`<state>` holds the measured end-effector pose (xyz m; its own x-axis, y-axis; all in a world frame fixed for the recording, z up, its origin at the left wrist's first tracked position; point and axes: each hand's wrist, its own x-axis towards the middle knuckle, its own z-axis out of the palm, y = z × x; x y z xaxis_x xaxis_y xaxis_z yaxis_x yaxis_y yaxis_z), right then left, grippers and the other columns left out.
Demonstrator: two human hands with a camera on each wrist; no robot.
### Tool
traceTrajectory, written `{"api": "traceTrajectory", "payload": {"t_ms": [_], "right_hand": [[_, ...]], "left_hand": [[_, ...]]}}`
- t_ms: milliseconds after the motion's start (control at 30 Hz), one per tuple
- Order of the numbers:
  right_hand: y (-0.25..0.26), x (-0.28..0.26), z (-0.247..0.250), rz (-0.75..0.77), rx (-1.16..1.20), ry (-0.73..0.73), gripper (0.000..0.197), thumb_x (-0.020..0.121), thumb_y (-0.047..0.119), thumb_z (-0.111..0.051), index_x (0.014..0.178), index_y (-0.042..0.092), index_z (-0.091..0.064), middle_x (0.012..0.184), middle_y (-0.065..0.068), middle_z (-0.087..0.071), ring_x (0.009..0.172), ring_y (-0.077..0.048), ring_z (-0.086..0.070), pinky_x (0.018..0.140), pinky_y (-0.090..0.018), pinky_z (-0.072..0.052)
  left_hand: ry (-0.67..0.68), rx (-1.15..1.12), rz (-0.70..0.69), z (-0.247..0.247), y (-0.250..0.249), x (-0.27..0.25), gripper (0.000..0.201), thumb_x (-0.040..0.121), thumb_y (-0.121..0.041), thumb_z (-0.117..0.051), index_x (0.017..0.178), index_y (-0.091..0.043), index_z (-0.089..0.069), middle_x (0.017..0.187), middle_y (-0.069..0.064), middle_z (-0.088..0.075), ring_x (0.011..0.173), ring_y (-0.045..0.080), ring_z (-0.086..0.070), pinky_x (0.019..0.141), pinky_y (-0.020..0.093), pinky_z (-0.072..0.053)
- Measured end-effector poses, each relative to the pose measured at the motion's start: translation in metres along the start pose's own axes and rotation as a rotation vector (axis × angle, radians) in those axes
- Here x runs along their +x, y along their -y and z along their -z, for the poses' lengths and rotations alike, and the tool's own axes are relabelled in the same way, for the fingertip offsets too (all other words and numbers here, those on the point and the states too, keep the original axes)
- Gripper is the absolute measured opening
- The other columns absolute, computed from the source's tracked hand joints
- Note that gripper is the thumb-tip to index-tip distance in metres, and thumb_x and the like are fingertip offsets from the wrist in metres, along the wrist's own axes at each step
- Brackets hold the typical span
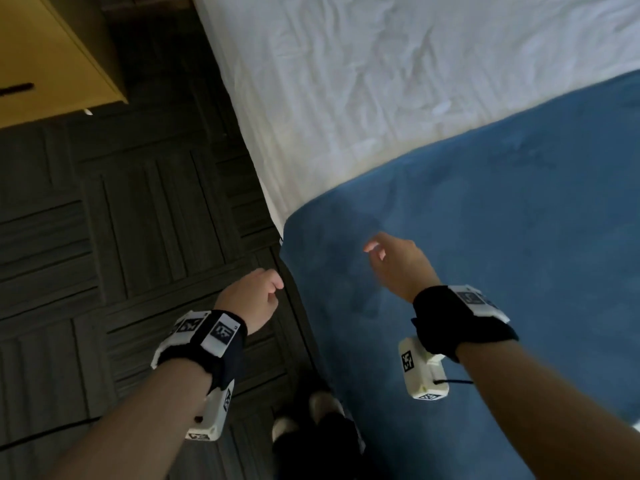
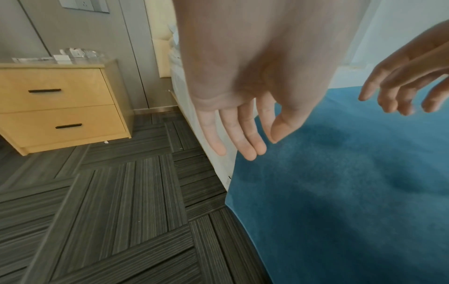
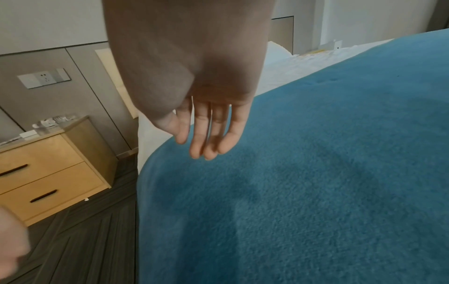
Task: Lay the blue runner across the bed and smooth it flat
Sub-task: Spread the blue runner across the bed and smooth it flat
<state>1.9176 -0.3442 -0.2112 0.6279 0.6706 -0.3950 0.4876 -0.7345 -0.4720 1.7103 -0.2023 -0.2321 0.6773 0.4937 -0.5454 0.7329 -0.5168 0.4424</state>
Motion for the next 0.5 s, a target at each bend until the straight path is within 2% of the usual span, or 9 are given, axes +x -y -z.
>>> {"api": "traceTrajectory", "payload": {"t_ms": [133,233,300,433,500], "right_hand": [[-0.004,0.024,-0.003,-0.052,-0.004,0.002,0.028,0.090,0.020,-0.045,0.117,0.020,-0.053,0.108,-0.012,-0.066,0.103,-0.036,-0.059,0.086,-0.041,-0.046],[0.002,0.053,-0.007,-0.032,0.007,-0.031,0.039,0.090,0.019,-0.046,0.129,0.018,-0.045,0.118,-0.012,-0.061,0.109,-0.036,-0.056,0.090,-0.044,-0.045],[0.011,0.077,-0.006,-0.006,0.010,-0.032,0.044,0.090,0.020,-0.044,0.134,0.021,-0.040,0.123,-0.010,-0.058,0.111,-0.035,-0.055,0.090,-0.044,-0.045],[0.020,0.125,0.002,0.042,-0.035,-0.048,0.048,0.091,0.019,-0.041,0.138,0.026,-0.035,0.122,-0.012,-0.059,0.107,-0.036,-0.057,0.082,-0.044,-0.046],[0.020,0.144,0.009,0.021,-0.114,-0.006,0.046,0.092,0.021,-0.040,0.137,0.025,-0.034,0.115,-0.016,-0.062,0.100,-0.038,-0.060,0.075,-0.042,-0.045]], "left_hand": [[-0.028,-0.015,-0.016,0.005,-0.003,0.027,0.027,0.091,-0.016,-0.048,0.116,-0.024,-0.054,0.118,-0.003,-0.056,0.102,0.017,-0.061,0.087,0.040,-0.051],[-0.055,-0.012,-0.050,0.012,-0.005,0.054,0.032,0.091,-0.016,-0.050,0.123,-0.021,-0.050,0.126,0.001,-0.051,0.110,0.020,-0.059,0.088,0.043,-0.051],[-0.096,-0.014,-0.100,0.019,-0.012,0.076,0.039,0.092,-0.016,-0.051,0.130,-0.018,-0.045,0.133,0.002,-0.047,0.117,0.019,-0.054,0.092,0.041,-0.050],[-0.153,-0.007,-0.195,0.032,-0.038,0.126,0.043,0.092,-0.016,-0.051,0.134,-0.016,-0.041,0.135,0.004,-0.045,0.123,0.022,-0.047,0.098,0.043,-0.045],[-0.117,0.029,-0.149,0.038,-0.049,0.149,0.036,0.092,-0.022,-0.050,0.128,-0.019,-0.044,0.127,0.003,-0.050,0.121,0.024,-0.048,0.099,0.045,-0.041]]}}
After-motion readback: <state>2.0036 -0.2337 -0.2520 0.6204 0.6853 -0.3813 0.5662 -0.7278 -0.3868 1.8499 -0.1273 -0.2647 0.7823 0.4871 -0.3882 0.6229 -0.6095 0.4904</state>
